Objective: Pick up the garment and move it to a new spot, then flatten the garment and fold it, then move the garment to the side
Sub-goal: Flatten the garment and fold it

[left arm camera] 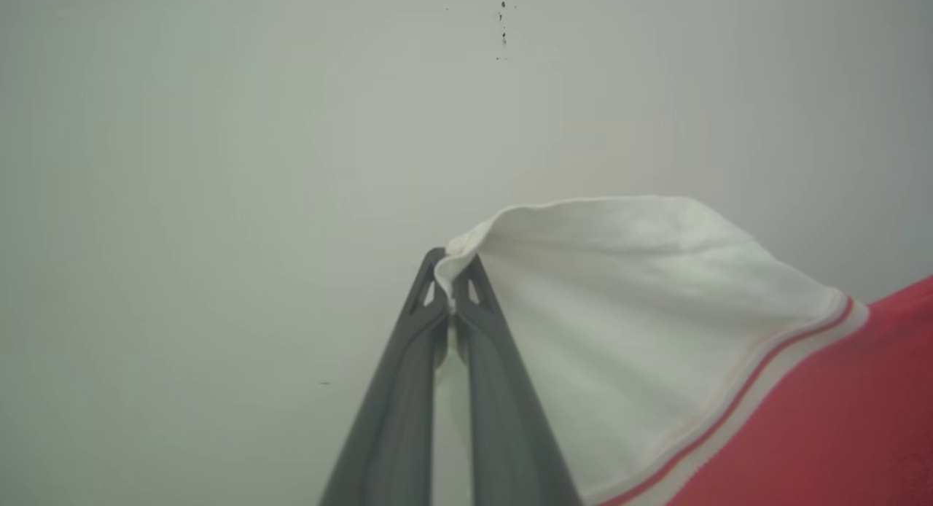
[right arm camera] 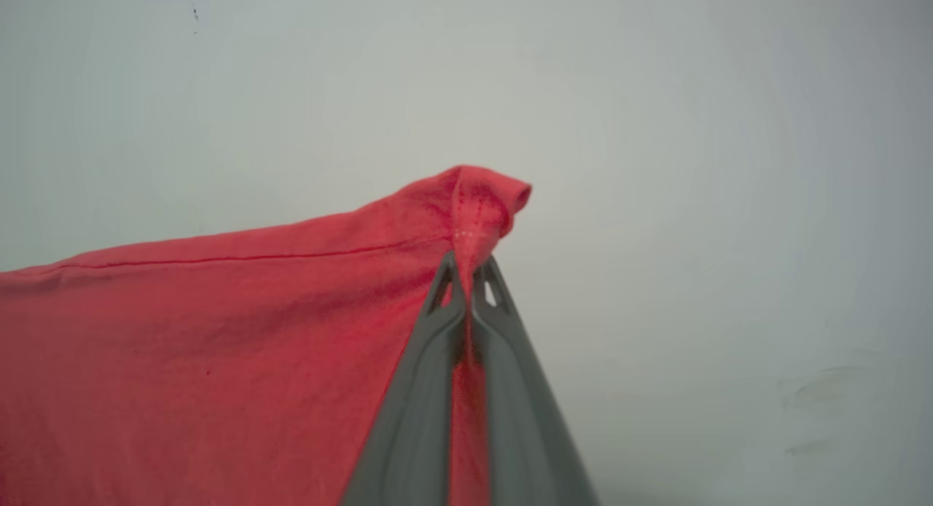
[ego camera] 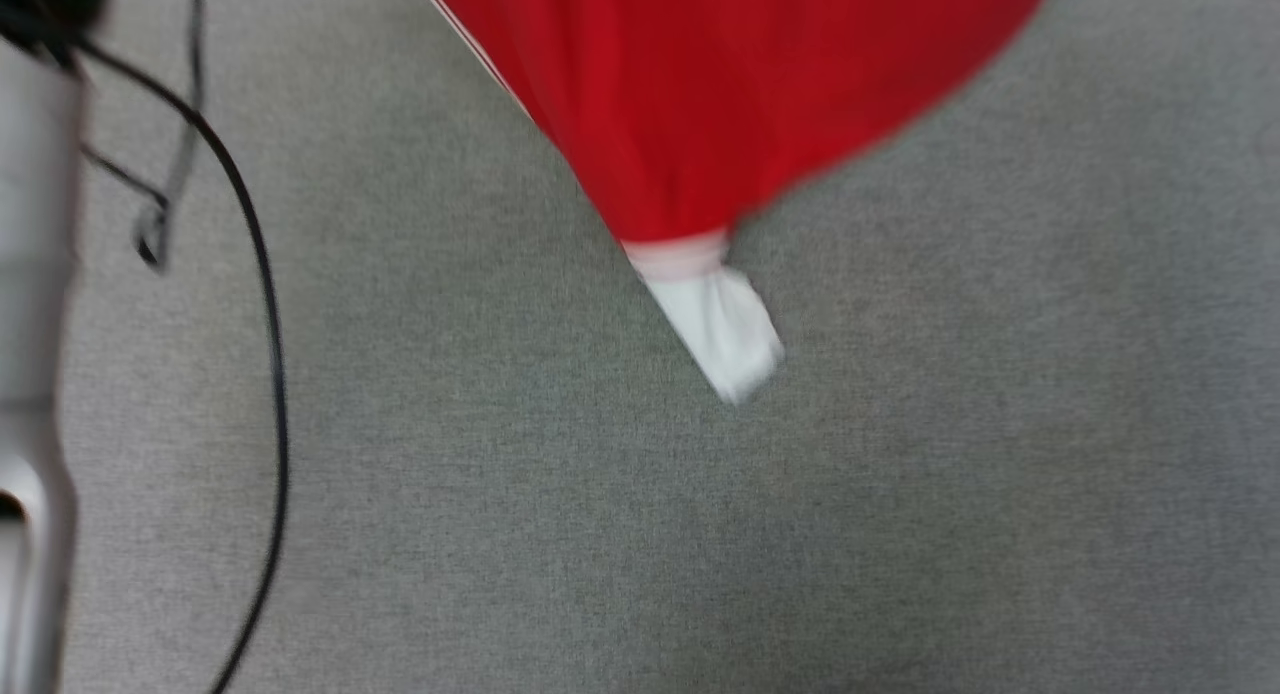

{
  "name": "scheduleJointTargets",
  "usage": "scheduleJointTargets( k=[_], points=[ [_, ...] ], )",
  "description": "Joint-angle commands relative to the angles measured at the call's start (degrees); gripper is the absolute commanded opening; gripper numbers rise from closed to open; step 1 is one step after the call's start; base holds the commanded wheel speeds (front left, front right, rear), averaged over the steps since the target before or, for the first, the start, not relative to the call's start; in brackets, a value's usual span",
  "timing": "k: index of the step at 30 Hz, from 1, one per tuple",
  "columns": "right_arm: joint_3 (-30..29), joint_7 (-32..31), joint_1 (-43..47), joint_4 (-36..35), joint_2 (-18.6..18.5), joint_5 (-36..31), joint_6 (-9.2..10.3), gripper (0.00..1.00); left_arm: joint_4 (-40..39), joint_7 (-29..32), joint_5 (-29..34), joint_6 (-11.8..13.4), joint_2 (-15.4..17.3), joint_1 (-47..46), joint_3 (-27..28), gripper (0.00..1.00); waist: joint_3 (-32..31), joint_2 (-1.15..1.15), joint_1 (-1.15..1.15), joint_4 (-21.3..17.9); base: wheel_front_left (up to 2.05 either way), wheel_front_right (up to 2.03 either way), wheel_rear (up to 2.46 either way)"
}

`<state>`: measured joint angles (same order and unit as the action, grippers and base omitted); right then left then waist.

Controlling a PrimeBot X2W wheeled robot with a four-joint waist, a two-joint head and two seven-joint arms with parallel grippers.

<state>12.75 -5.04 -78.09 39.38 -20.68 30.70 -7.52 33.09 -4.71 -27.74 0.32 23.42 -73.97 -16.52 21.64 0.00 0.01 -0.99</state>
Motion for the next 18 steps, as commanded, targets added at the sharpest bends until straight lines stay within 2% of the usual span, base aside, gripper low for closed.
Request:
scheduleJointTargets(
  k=[1,12,18],
  points=[
    [-0.2,0.4,-1.4,0.2,-0.3,-0.1,0.06,0.00,0.3,-0.2,0.2,0.2,0.3,-1.3,0.1,0.00,2.2,0.00,-0.01,0.2,0.00,0.00,0.00],
    [-0.4,2.7,-16.5,3.8,0.9,-0.4,0.06,0.00,5.6,0.0,3.9,0.2,2.9,-20.2,-0.6,0.00,12.0,0.00,-0.01,-0.2,0.00,0.00,0.00],
    [2.1,5.8,-18.8,7.7,2.9,0.0,0.06,0.00,9.5,-0.4,4.1,0.3,2.9,-24.3,-0.9,0.00,16.0,0.00,-0.01,-0.4,0.00,0.00,0.00]
  ],
)
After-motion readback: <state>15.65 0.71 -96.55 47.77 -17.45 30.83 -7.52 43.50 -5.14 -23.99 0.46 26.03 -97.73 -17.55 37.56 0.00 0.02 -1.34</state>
